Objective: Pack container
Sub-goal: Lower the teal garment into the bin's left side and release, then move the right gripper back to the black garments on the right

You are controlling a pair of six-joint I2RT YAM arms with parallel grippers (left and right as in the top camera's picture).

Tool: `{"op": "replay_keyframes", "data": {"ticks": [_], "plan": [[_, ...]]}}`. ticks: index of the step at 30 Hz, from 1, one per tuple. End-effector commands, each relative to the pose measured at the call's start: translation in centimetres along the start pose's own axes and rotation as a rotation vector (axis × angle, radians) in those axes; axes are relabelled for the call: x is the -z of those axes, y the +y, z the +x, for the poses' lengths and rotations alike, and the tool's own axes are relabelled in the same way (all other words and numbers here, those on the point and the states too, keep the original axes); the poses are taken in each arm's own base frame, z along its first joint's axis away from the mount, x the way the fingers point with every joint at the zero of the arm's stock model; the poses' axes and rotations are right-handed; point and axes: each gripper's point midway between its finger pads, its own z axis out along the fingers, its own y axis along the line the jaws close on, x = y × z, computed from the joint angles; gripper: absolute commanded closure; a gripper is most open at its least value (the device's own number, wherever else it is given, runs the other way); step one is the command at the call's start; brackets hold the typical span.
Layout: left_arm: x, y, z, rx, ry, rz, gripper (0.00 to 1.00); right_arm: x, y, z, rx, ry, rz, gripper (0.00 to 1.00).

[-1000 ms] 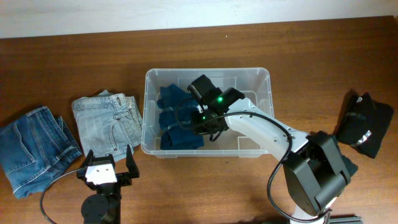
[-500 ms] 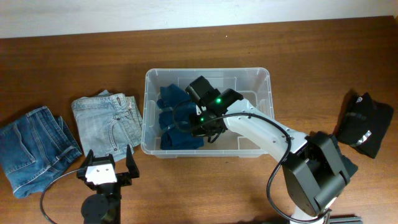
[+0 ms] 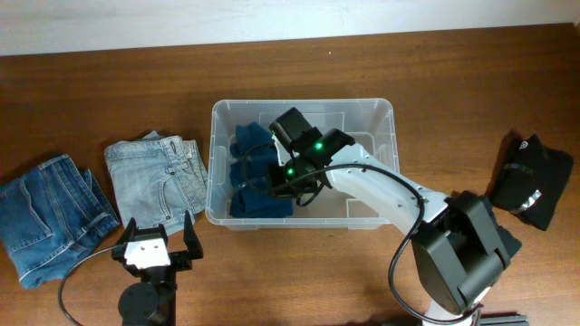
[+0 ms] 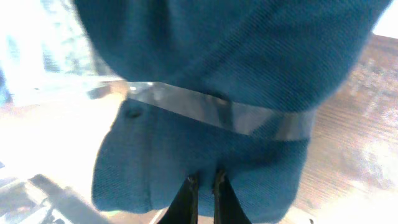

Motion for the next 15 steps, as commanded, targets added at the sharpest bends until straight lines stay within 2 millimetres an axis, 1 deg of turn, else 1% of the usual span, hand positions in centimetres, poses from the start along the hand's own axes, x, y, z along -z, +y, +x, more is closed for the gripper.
{"op": "replay_keyframes", "data": {"ticks": [1, 2, 4, 8, 10, 11, 12, 14, 15], "plan": [[-0.1, 0.0, 0.2, -0.018, -0.002, -0.001, 0.01, 1.7, 1.4, -0.8, 0.047, -0.005, -0.129, 0.91], [-0.1, 0.0, 0.2, -0.018, -0.002, 0.000, 0.01, 2.5, 1.6, -1.2, 0.042, -0.015, -0.154, 0.90], [-0.1, 0.0, 0.2, -0.018, -0.002, 0.000, 0.01, 4.7, 2.0, -2.3, 0.027, -0.043, -0.202, 0.90], [-0.1, 0.0, 0.2, -0.018, -0.001, -0.001, 0.01, 10.4, 0.8, -4.3, -0.029, -0.132, -0.205, 0.88], [-0.1, 0.0, 0.2, -0.018, -0.002, 0.000, 0.01, 14.0, -0.3, -5.1, -0.060, -0.195, -0.202, 0.88], [-0.1, 0.0, 0.2, -0.018, -0.002, -0.001, 0.01, 15.1, -0.7, -5.3, -0.067, -0.214, -0.199, 0.87], [-0.1, 0.0, 0.2, -0.018, -0.002, 0.000, 0.01, 16.8, -1.4, -5.3, -0.074, -0.244, -0.192, 0.87], [-0.1, 0.0, 0.2, -0.018, -0.002, -0.001, 0.01, 19.6, -3.4, -5.2, -0.124, -0.290, -0.150, 0.85], [-0.1, 0.0, 0.2, -0.018, -0.001, 0.000, 0.01, 21.5, -5.0, -4.9, -0.146, -0.325, -0.112, 0.83]]}}
